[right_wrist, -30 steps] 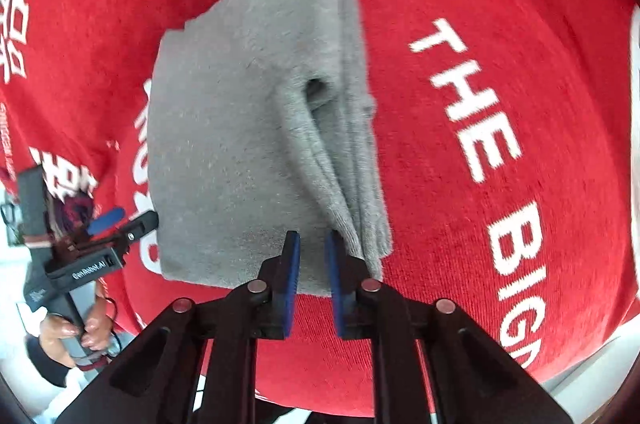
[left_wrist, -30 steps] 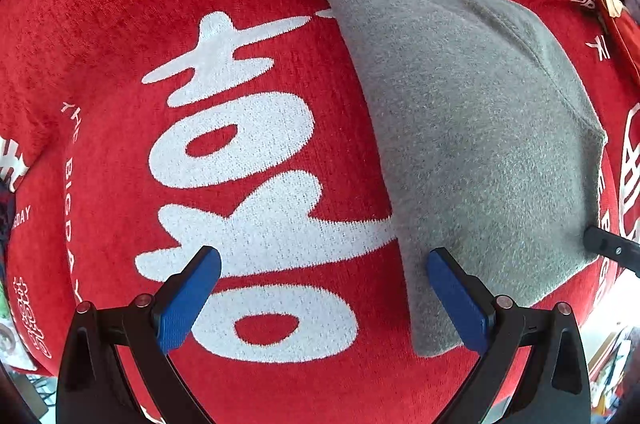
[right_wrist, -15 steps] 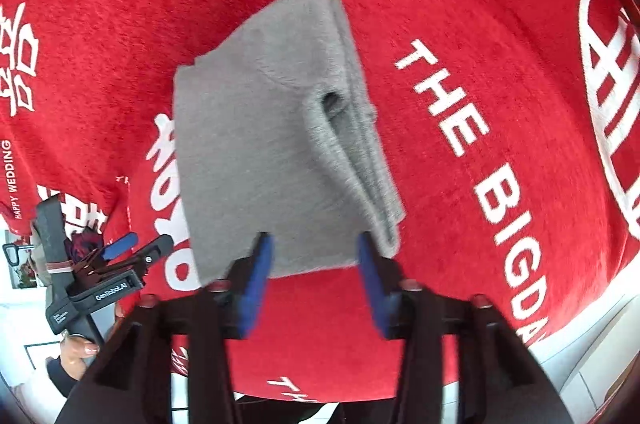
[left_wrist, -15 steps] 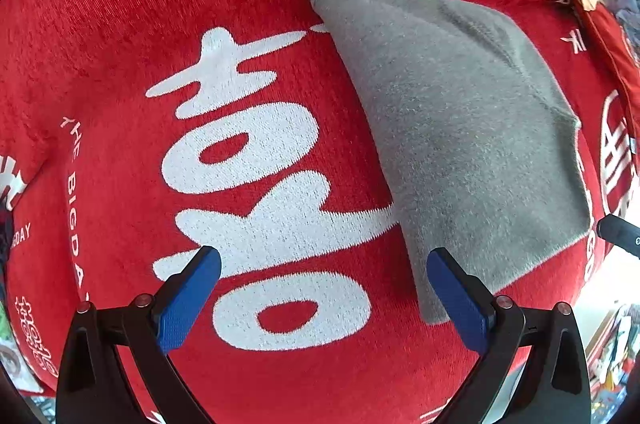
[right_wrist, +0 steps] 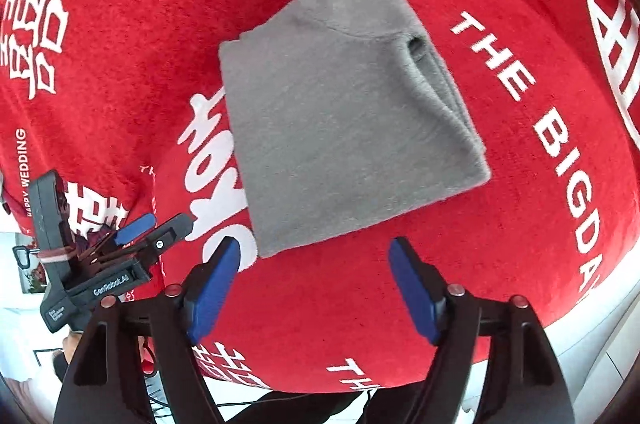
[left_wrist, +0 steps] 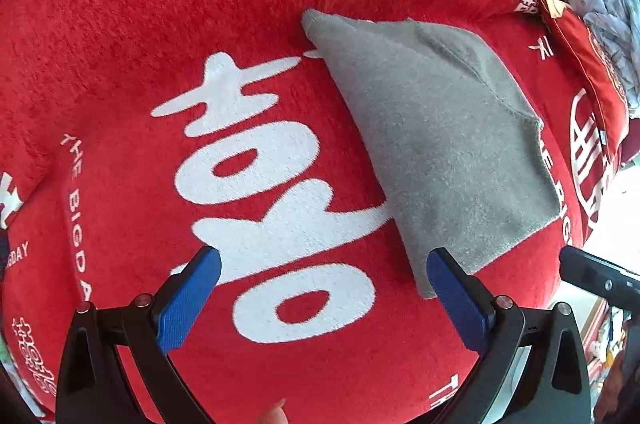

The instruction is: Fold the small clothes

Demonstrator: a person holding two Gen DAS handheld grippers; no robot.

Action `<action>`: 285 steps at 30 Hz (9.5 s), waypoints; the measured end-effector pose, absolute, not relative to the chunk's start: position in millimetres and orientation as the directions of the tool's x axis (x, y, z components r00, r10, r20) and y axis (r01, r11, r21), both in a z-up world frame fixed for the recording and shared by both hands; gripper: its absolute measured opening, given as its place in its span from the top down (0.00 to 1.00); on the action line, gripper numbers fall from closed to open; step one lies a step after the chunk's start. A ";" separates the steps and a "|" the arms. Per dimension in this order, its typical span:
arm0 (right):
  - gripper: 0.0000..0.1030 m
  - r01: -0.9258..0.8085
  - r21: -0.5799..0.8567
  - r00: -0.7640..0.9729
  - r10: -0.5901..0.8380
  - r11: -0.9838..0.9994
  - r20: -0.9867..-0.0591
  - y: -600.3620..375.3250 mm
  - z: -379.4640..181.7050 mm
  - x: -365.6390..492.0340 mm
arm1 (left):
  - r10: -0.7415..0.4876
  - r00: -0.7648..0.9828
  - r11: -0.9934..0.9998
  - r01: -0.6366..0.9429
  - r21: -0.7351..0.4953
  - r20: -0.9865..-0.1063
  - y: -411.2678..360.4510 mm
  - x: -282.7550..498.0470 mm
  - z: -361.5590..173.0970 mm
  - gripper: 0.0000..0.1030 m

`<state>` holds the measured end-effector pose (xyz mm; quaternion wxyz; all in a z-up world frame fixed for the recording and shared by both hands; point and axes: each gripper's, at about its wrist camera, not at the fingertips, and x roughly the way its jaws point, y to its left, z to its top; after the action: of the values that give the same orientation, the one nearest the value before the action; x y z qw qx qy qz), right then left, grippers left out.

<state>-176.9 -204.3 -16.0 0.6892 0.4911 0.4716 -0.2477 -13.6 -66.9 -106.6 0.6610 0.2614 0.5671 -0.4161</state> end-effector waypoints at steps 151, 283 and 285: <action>0.68 0.482 0.288 0.188 0.223 0.827 -0.957 -137.7 -58.0 -78.9 | -0.087 0.091 0.798 0.603 -0.014 -0.992 75.2 15.8 -143.3 0.00; 0.00 0.606 -0.005 0.049 -0.044 0.795 -0.998 -105.0 91.5 -80.0 | -0.042 0.125 0.790 0.612 0.044 -0.991 86.9 -33.8 -16.9 0.00; 0.00 0.606 -0.006 0.049 -0.045 0.796 -0.998 -105.1 91.6 -79.9 | -0.042 0.126 0.791 0.610 0.044 -0.991 86.9 -33.7 -16.9 0.00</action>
<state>-79.9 -105.1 91.6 0.6911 0.2163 0.6482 -0.2353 -33.7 86.9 -16.9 0.7144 0.2291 0.6206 -0.2282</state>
